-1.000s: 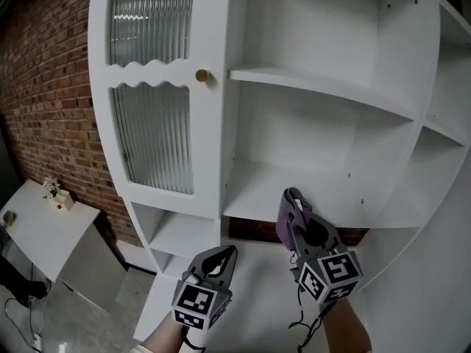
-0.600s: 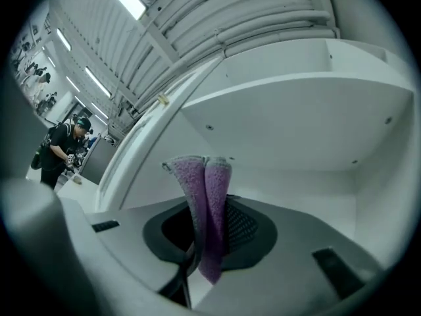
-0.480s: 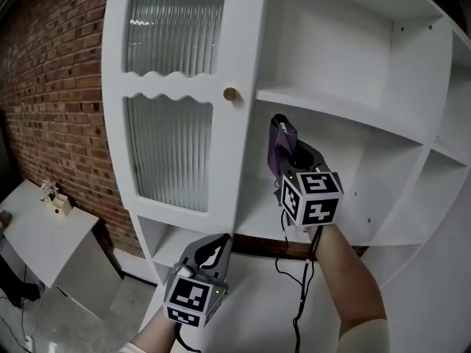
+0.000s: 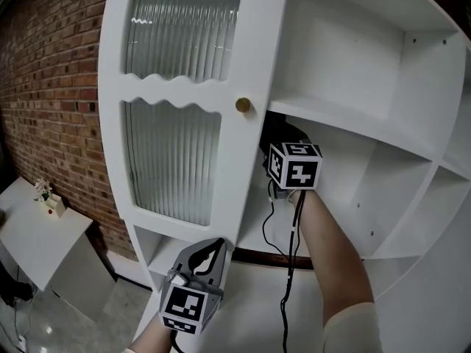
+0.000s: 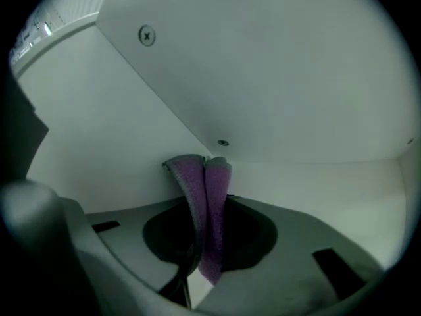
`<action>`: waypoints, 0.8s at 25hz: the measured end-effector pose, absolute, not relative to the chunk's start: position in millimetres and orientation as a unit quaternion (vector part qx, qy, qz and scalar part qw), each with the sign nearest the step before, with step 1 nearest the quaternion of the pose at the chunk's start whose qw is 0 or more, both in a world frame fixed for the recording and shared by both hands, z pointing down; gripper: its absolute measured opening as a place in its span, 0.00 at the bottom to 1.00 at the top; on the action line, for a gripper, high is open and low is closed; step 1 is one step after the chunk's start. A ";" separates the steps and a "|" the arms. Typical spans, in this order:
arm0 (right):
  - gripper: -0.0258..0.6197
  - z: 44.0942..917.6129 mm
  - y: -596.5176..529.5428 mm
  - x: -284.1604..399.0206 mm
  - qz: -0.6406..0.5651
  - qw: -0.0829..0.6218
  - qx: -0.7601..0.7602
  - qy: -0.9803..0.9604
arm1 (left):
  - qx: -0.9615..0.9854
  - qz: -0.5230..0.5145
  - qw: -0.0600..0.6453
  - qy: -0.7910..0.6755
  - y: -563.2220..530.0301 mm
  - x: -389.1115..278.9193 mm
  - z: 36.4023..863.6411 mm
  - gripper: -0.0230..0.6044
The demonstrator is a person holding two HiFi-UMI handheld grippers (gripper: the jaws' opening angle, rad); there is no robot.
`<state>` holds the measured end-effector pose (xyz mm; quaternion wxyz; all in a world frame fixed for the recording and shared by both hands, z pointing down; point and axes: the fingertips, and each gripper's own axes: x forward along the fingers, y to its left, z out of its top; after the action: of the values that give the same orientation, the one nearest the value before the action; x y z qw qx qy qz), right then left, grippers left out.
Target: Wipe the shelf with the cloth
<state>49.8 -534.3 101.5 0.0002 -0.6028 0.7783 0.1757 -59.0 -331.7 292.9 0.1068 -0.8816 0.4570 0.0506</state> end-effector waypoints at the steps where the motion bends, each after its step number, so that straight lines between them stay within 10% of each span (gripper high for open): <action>1: 0.16 99.3 -539.4 48.1 0.180 -0.005 -0.602 0.778 | -0.882 0.053 0.107 0.457 -333.4 -59.3 292.9 0.06; 20: 0.17 87.9 -554.9 104.3 0.248 -0.051 -0.653 0.713 | -0.891 0.038 0.077 0.445 -335.1 -39.3 318.5 0.06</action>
<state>104.3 -554.9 87.9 -0.0508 -0.6534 0.7133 0.2484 -39.3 -335.1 318.5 0.0766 -0.8913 0.4453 0.0383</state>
